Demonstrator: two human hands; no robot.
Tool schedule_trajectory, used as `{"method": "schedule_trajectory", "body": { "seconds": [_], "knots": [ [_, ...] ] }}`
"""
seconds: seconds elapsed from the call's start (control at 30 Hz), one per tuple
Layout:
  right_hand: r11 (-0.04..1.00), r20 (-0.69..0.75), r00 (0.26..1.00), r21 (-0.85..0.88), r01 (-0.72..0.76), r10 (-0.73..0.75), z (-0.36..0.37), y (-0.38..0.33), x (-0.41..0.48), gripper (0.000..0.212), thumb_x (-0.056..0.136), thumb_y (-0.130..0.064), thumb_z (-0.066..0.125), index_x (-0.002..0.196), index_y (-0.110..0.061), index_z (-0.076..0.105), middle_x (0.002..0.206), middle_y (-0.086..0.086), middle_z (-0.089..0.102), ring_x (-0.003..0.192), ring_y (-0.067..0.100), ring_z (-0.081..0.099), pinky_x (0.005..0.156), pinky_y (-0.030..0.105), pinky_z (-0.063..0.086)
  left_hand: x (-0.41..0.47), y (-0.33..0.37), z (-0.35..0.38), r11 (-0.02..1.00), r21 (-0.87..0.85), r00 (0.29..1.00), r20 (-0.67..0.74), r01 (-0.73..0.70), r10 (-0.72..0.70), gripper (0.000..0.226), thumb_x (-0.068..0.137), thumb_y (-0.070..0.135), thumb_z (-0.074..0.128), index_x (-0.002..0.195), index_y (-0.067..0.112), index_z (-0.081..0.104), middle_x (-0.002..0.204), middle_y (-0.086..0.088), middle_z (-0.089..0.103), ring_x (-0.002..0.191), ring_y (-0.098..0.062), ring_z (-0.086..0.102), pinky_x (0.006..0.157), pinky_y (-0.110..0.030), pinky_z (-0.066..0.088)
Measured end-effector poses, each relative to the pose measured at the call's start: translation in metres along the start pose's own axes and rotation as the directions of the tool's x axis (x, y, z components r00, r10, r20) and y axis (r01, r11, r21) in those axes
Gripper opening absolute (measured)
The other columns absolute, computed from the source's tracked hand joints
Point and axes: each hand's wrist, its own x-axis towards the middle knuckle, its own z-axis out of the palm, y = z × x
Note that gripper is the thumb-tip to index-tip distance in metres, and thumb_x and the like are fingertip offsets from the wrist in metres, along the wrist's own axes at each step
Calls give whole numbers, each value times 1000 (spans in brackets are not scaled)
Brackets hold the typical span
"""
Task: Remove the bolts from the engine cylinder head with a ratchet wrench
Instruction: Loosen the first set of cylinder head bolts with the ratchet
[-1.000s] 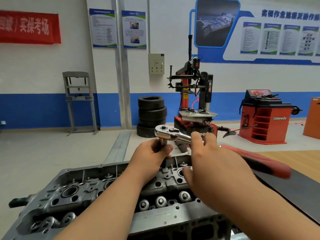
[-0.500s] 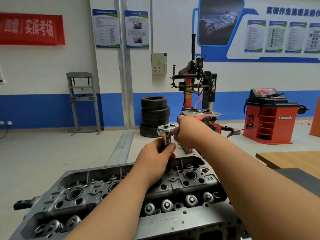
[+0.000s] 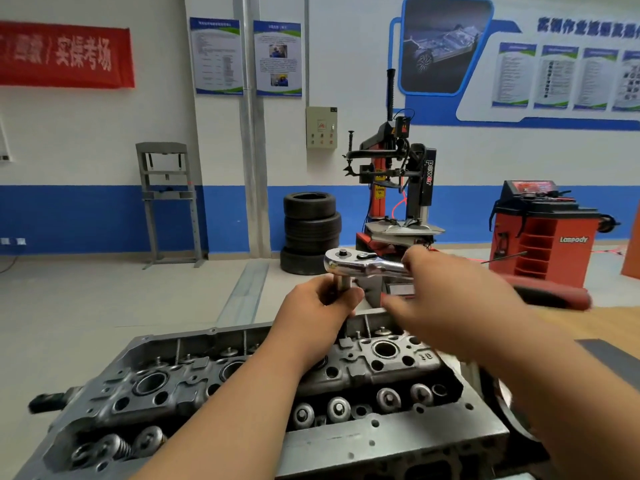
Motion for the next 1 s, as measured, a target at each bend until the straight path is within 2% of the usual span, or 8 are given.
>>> {"method": "schedule_trajectory", "body": {
  "seconds": [0.13, 0.23, 0.3, 0.43, 0.53, 0.8, 0.9, 1.0],
  "knots": [
    [987, 143, 990, 160, -19, -4, 22, 3, 73, 18, 86, -28, 55, 94, -13, 61, 82, 5, 61, 75, 19, 59, 65, 34, 53, 1, -2, -1, 1000, 5, 1000, -23, 0, 1, 5, 89, 37, 66, 85, 38, 63, 89, 13, 71, 91, -5, 65, 84, -26, 49],
    [979, 204, 974, 194, 56, -96, 40, -25, 108, 35, 89, -21, 55, 122, -10, 53, 114, 12, 54, 107, 29, 52, 96, 44, 45, 1, -1, -2, 999, 45, 1000, -20, -9, 10, 5, 93, 37, 59, 89, 36, 60, 91, 13, 70, 87, 3, 62, 78, -19, 46],
    [945, 198, 970, 319, 72, -141, 47, -35, 113, 41, 87, -13, 56, 128, -13, 47, 126, 12, 43, 114, 30, 44, 101, 41, 40, 2, 0, -3, 998, 68, 1000, -11, -12, 13, 9, 95, 38, 55, 87, 35, 59, 84, 13, 70, 75, 11, 60, 66, -12, 41],
    [926, 147, 987, 377, 0, -60, 47, -16, 96, 39, 88, -15, 51, 125, -12, 42, 123, 10, 41, 87, 21, 53, 83, 35, 49, 3, 0, -2, 999, 43, 999, 14, -30, 30, 13, 94, 33, 58, 81, 32, 62, 74, 12, 70, 66, 11, 61, 56, -3, 40],
    [976, 103, 995, 215, -32, 10, 40, 3, 64, 48, 85, -28, 61, 124, -18, 35, 123, 8, 38, 87, 23, 56, 74, 38, 53, 4, -1, -1, 999, -14, 999, 16, -30, 30, 14, 93, 29, 62, 79, 29, 64, 72, 8, 70, 64, 5, 62, 55, -4, 41],
    [973, 112, 979, 180, 146, -168, 4, 8, -43, 86, 70, -68, 36, 140, -42, -7, 127, -22, 12, 74, -3, 52, 68, 16, 36, 2, -3, -2, 998, -43, 998, 47, -38, 40, 13, 91, 32, 63, 79, 26, 64, 72, 12, 71, 67, 7, 63, 64, -9, 42],
    [970, 130, 982, 219, 106, -137, 6, 9, -23, 86, 73, -65, 44, 145, -35, 6, 136, -11, 22, 78, 3, 50, 70, 17, 37, 2, -3, -1, 999, -3, 999, 29, -34, 34, 15, 92, 34, 62, 78, 29, 65, 75, 12, 71, 70, 2, 63, 74, -23, 47],
    [966, 145, 986, 253, 45, -84, 16, 17, 25, 58, 87, -38, 55, 139, -28, 30, 132, 1, 36, 82, 10, 49, 70, 21, 38, 3, -1, -1, 1000, -12, 1000, -9, -18, 18, 16, 91, 35, 64, 75, 30, 66, 74, 13, 71, 73, -2, 65, 73, -25, 49]
  ]
}}
